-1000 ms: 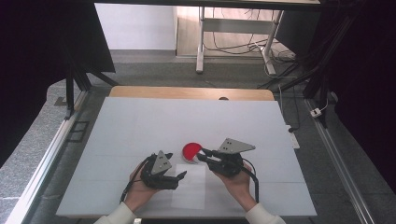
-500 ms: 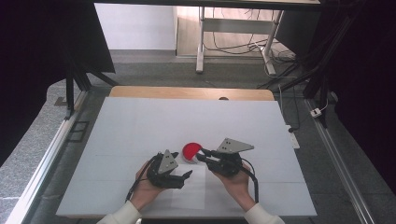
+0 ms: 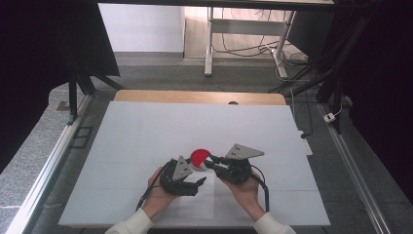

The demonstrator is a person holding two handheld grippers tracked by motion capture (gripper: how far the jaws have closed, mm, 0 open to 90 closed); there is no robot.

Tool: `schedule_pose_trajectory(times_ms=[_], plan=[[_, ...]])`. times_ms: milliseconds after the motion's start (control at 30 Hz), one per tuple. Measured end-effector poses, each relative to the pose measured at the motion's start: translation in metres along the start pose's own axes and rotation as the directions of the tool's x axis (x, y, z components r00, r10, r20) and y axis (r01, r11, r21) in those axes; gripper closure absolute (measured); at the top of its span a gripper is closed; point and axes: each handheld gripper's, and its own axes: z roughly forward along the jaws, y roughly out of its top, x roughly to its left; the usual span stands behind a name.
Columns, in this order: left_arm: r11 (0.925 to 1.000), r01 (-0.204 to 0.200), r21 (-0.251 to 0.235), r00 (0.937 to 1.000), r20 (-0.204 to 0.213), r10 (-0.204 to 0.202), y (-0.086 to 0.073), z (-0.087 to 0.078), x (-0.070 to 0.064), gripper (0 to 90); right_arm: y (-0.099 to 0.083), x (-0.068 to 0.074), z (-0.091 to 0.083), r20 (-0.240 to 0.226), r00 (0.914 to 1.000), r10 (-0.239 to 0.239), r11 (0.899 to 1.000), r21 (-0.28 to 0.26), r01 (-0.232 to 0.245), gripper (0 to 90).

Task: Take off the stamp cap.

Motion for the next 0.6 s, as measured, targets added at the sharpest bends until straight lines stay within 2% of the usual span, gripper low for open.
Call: schedule_pose_trajectory(times_ms=[600], plan=[[0.9999,-0.010,-0.006,0.9999,-0.007,0.010,0.009,0.012,-0.004,26.6,-0.001,-0.001,0.002,-0.001,0.9999,0.012,1.000,-0.003,-0.012,74.8]])
